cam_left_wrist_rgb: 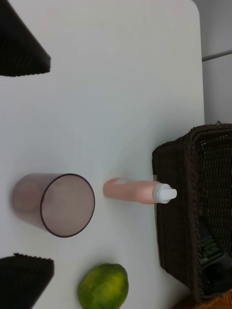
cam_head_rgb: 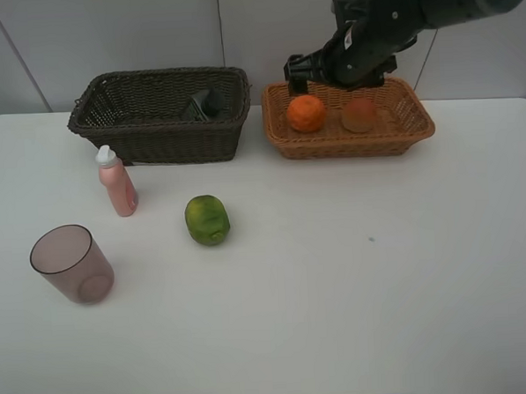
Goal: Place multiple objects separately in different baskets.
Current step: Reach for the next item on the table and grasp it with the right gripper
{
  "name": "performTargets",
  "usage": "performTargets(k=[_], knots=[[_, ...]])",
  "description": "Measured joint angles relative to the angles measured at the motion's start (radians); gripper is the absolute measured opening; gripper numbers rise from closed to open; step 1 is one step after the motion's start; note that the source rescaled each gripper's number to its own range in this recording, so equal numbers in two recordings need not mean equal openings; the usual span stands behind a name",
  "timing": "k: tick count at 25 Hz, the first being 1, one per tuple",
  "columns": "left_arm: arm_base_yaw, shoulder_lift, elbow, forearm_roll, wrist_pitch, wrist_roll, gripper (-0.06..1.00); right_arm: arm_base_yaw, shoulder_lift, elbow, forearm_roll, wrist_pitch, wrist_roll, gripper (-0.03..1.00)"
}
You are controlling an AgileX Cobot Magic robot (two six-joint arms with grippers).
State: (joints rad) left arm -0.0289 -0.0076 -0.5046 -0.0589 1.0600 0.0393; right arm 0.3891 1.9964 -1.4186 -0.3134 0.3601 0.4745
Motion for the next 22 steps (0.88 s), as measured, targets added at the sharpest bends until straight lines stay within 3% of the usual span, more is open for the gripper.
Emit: performTargets(k=[7, 14, 22], knots=[[0.000, 0.000, 0.000, 0.000, 0.000, 0.000, 0.95, 0.096, -0.098, 0.000, 0.011, 0.195, -0.196, 1.00], [0.000, 0.000, 0.000, 0.000, 0.000, 0.000, 0.95, 0.246, -0.150, -0.001, 0.045, 0.403, -0.349, 1.00], [0.000, 0.000, 0.000, 0.000, 0.000, 0.000, 0.95, 0.374, -0.133, -0.008, 0.151, 0.466, -0.454, 1.00]])
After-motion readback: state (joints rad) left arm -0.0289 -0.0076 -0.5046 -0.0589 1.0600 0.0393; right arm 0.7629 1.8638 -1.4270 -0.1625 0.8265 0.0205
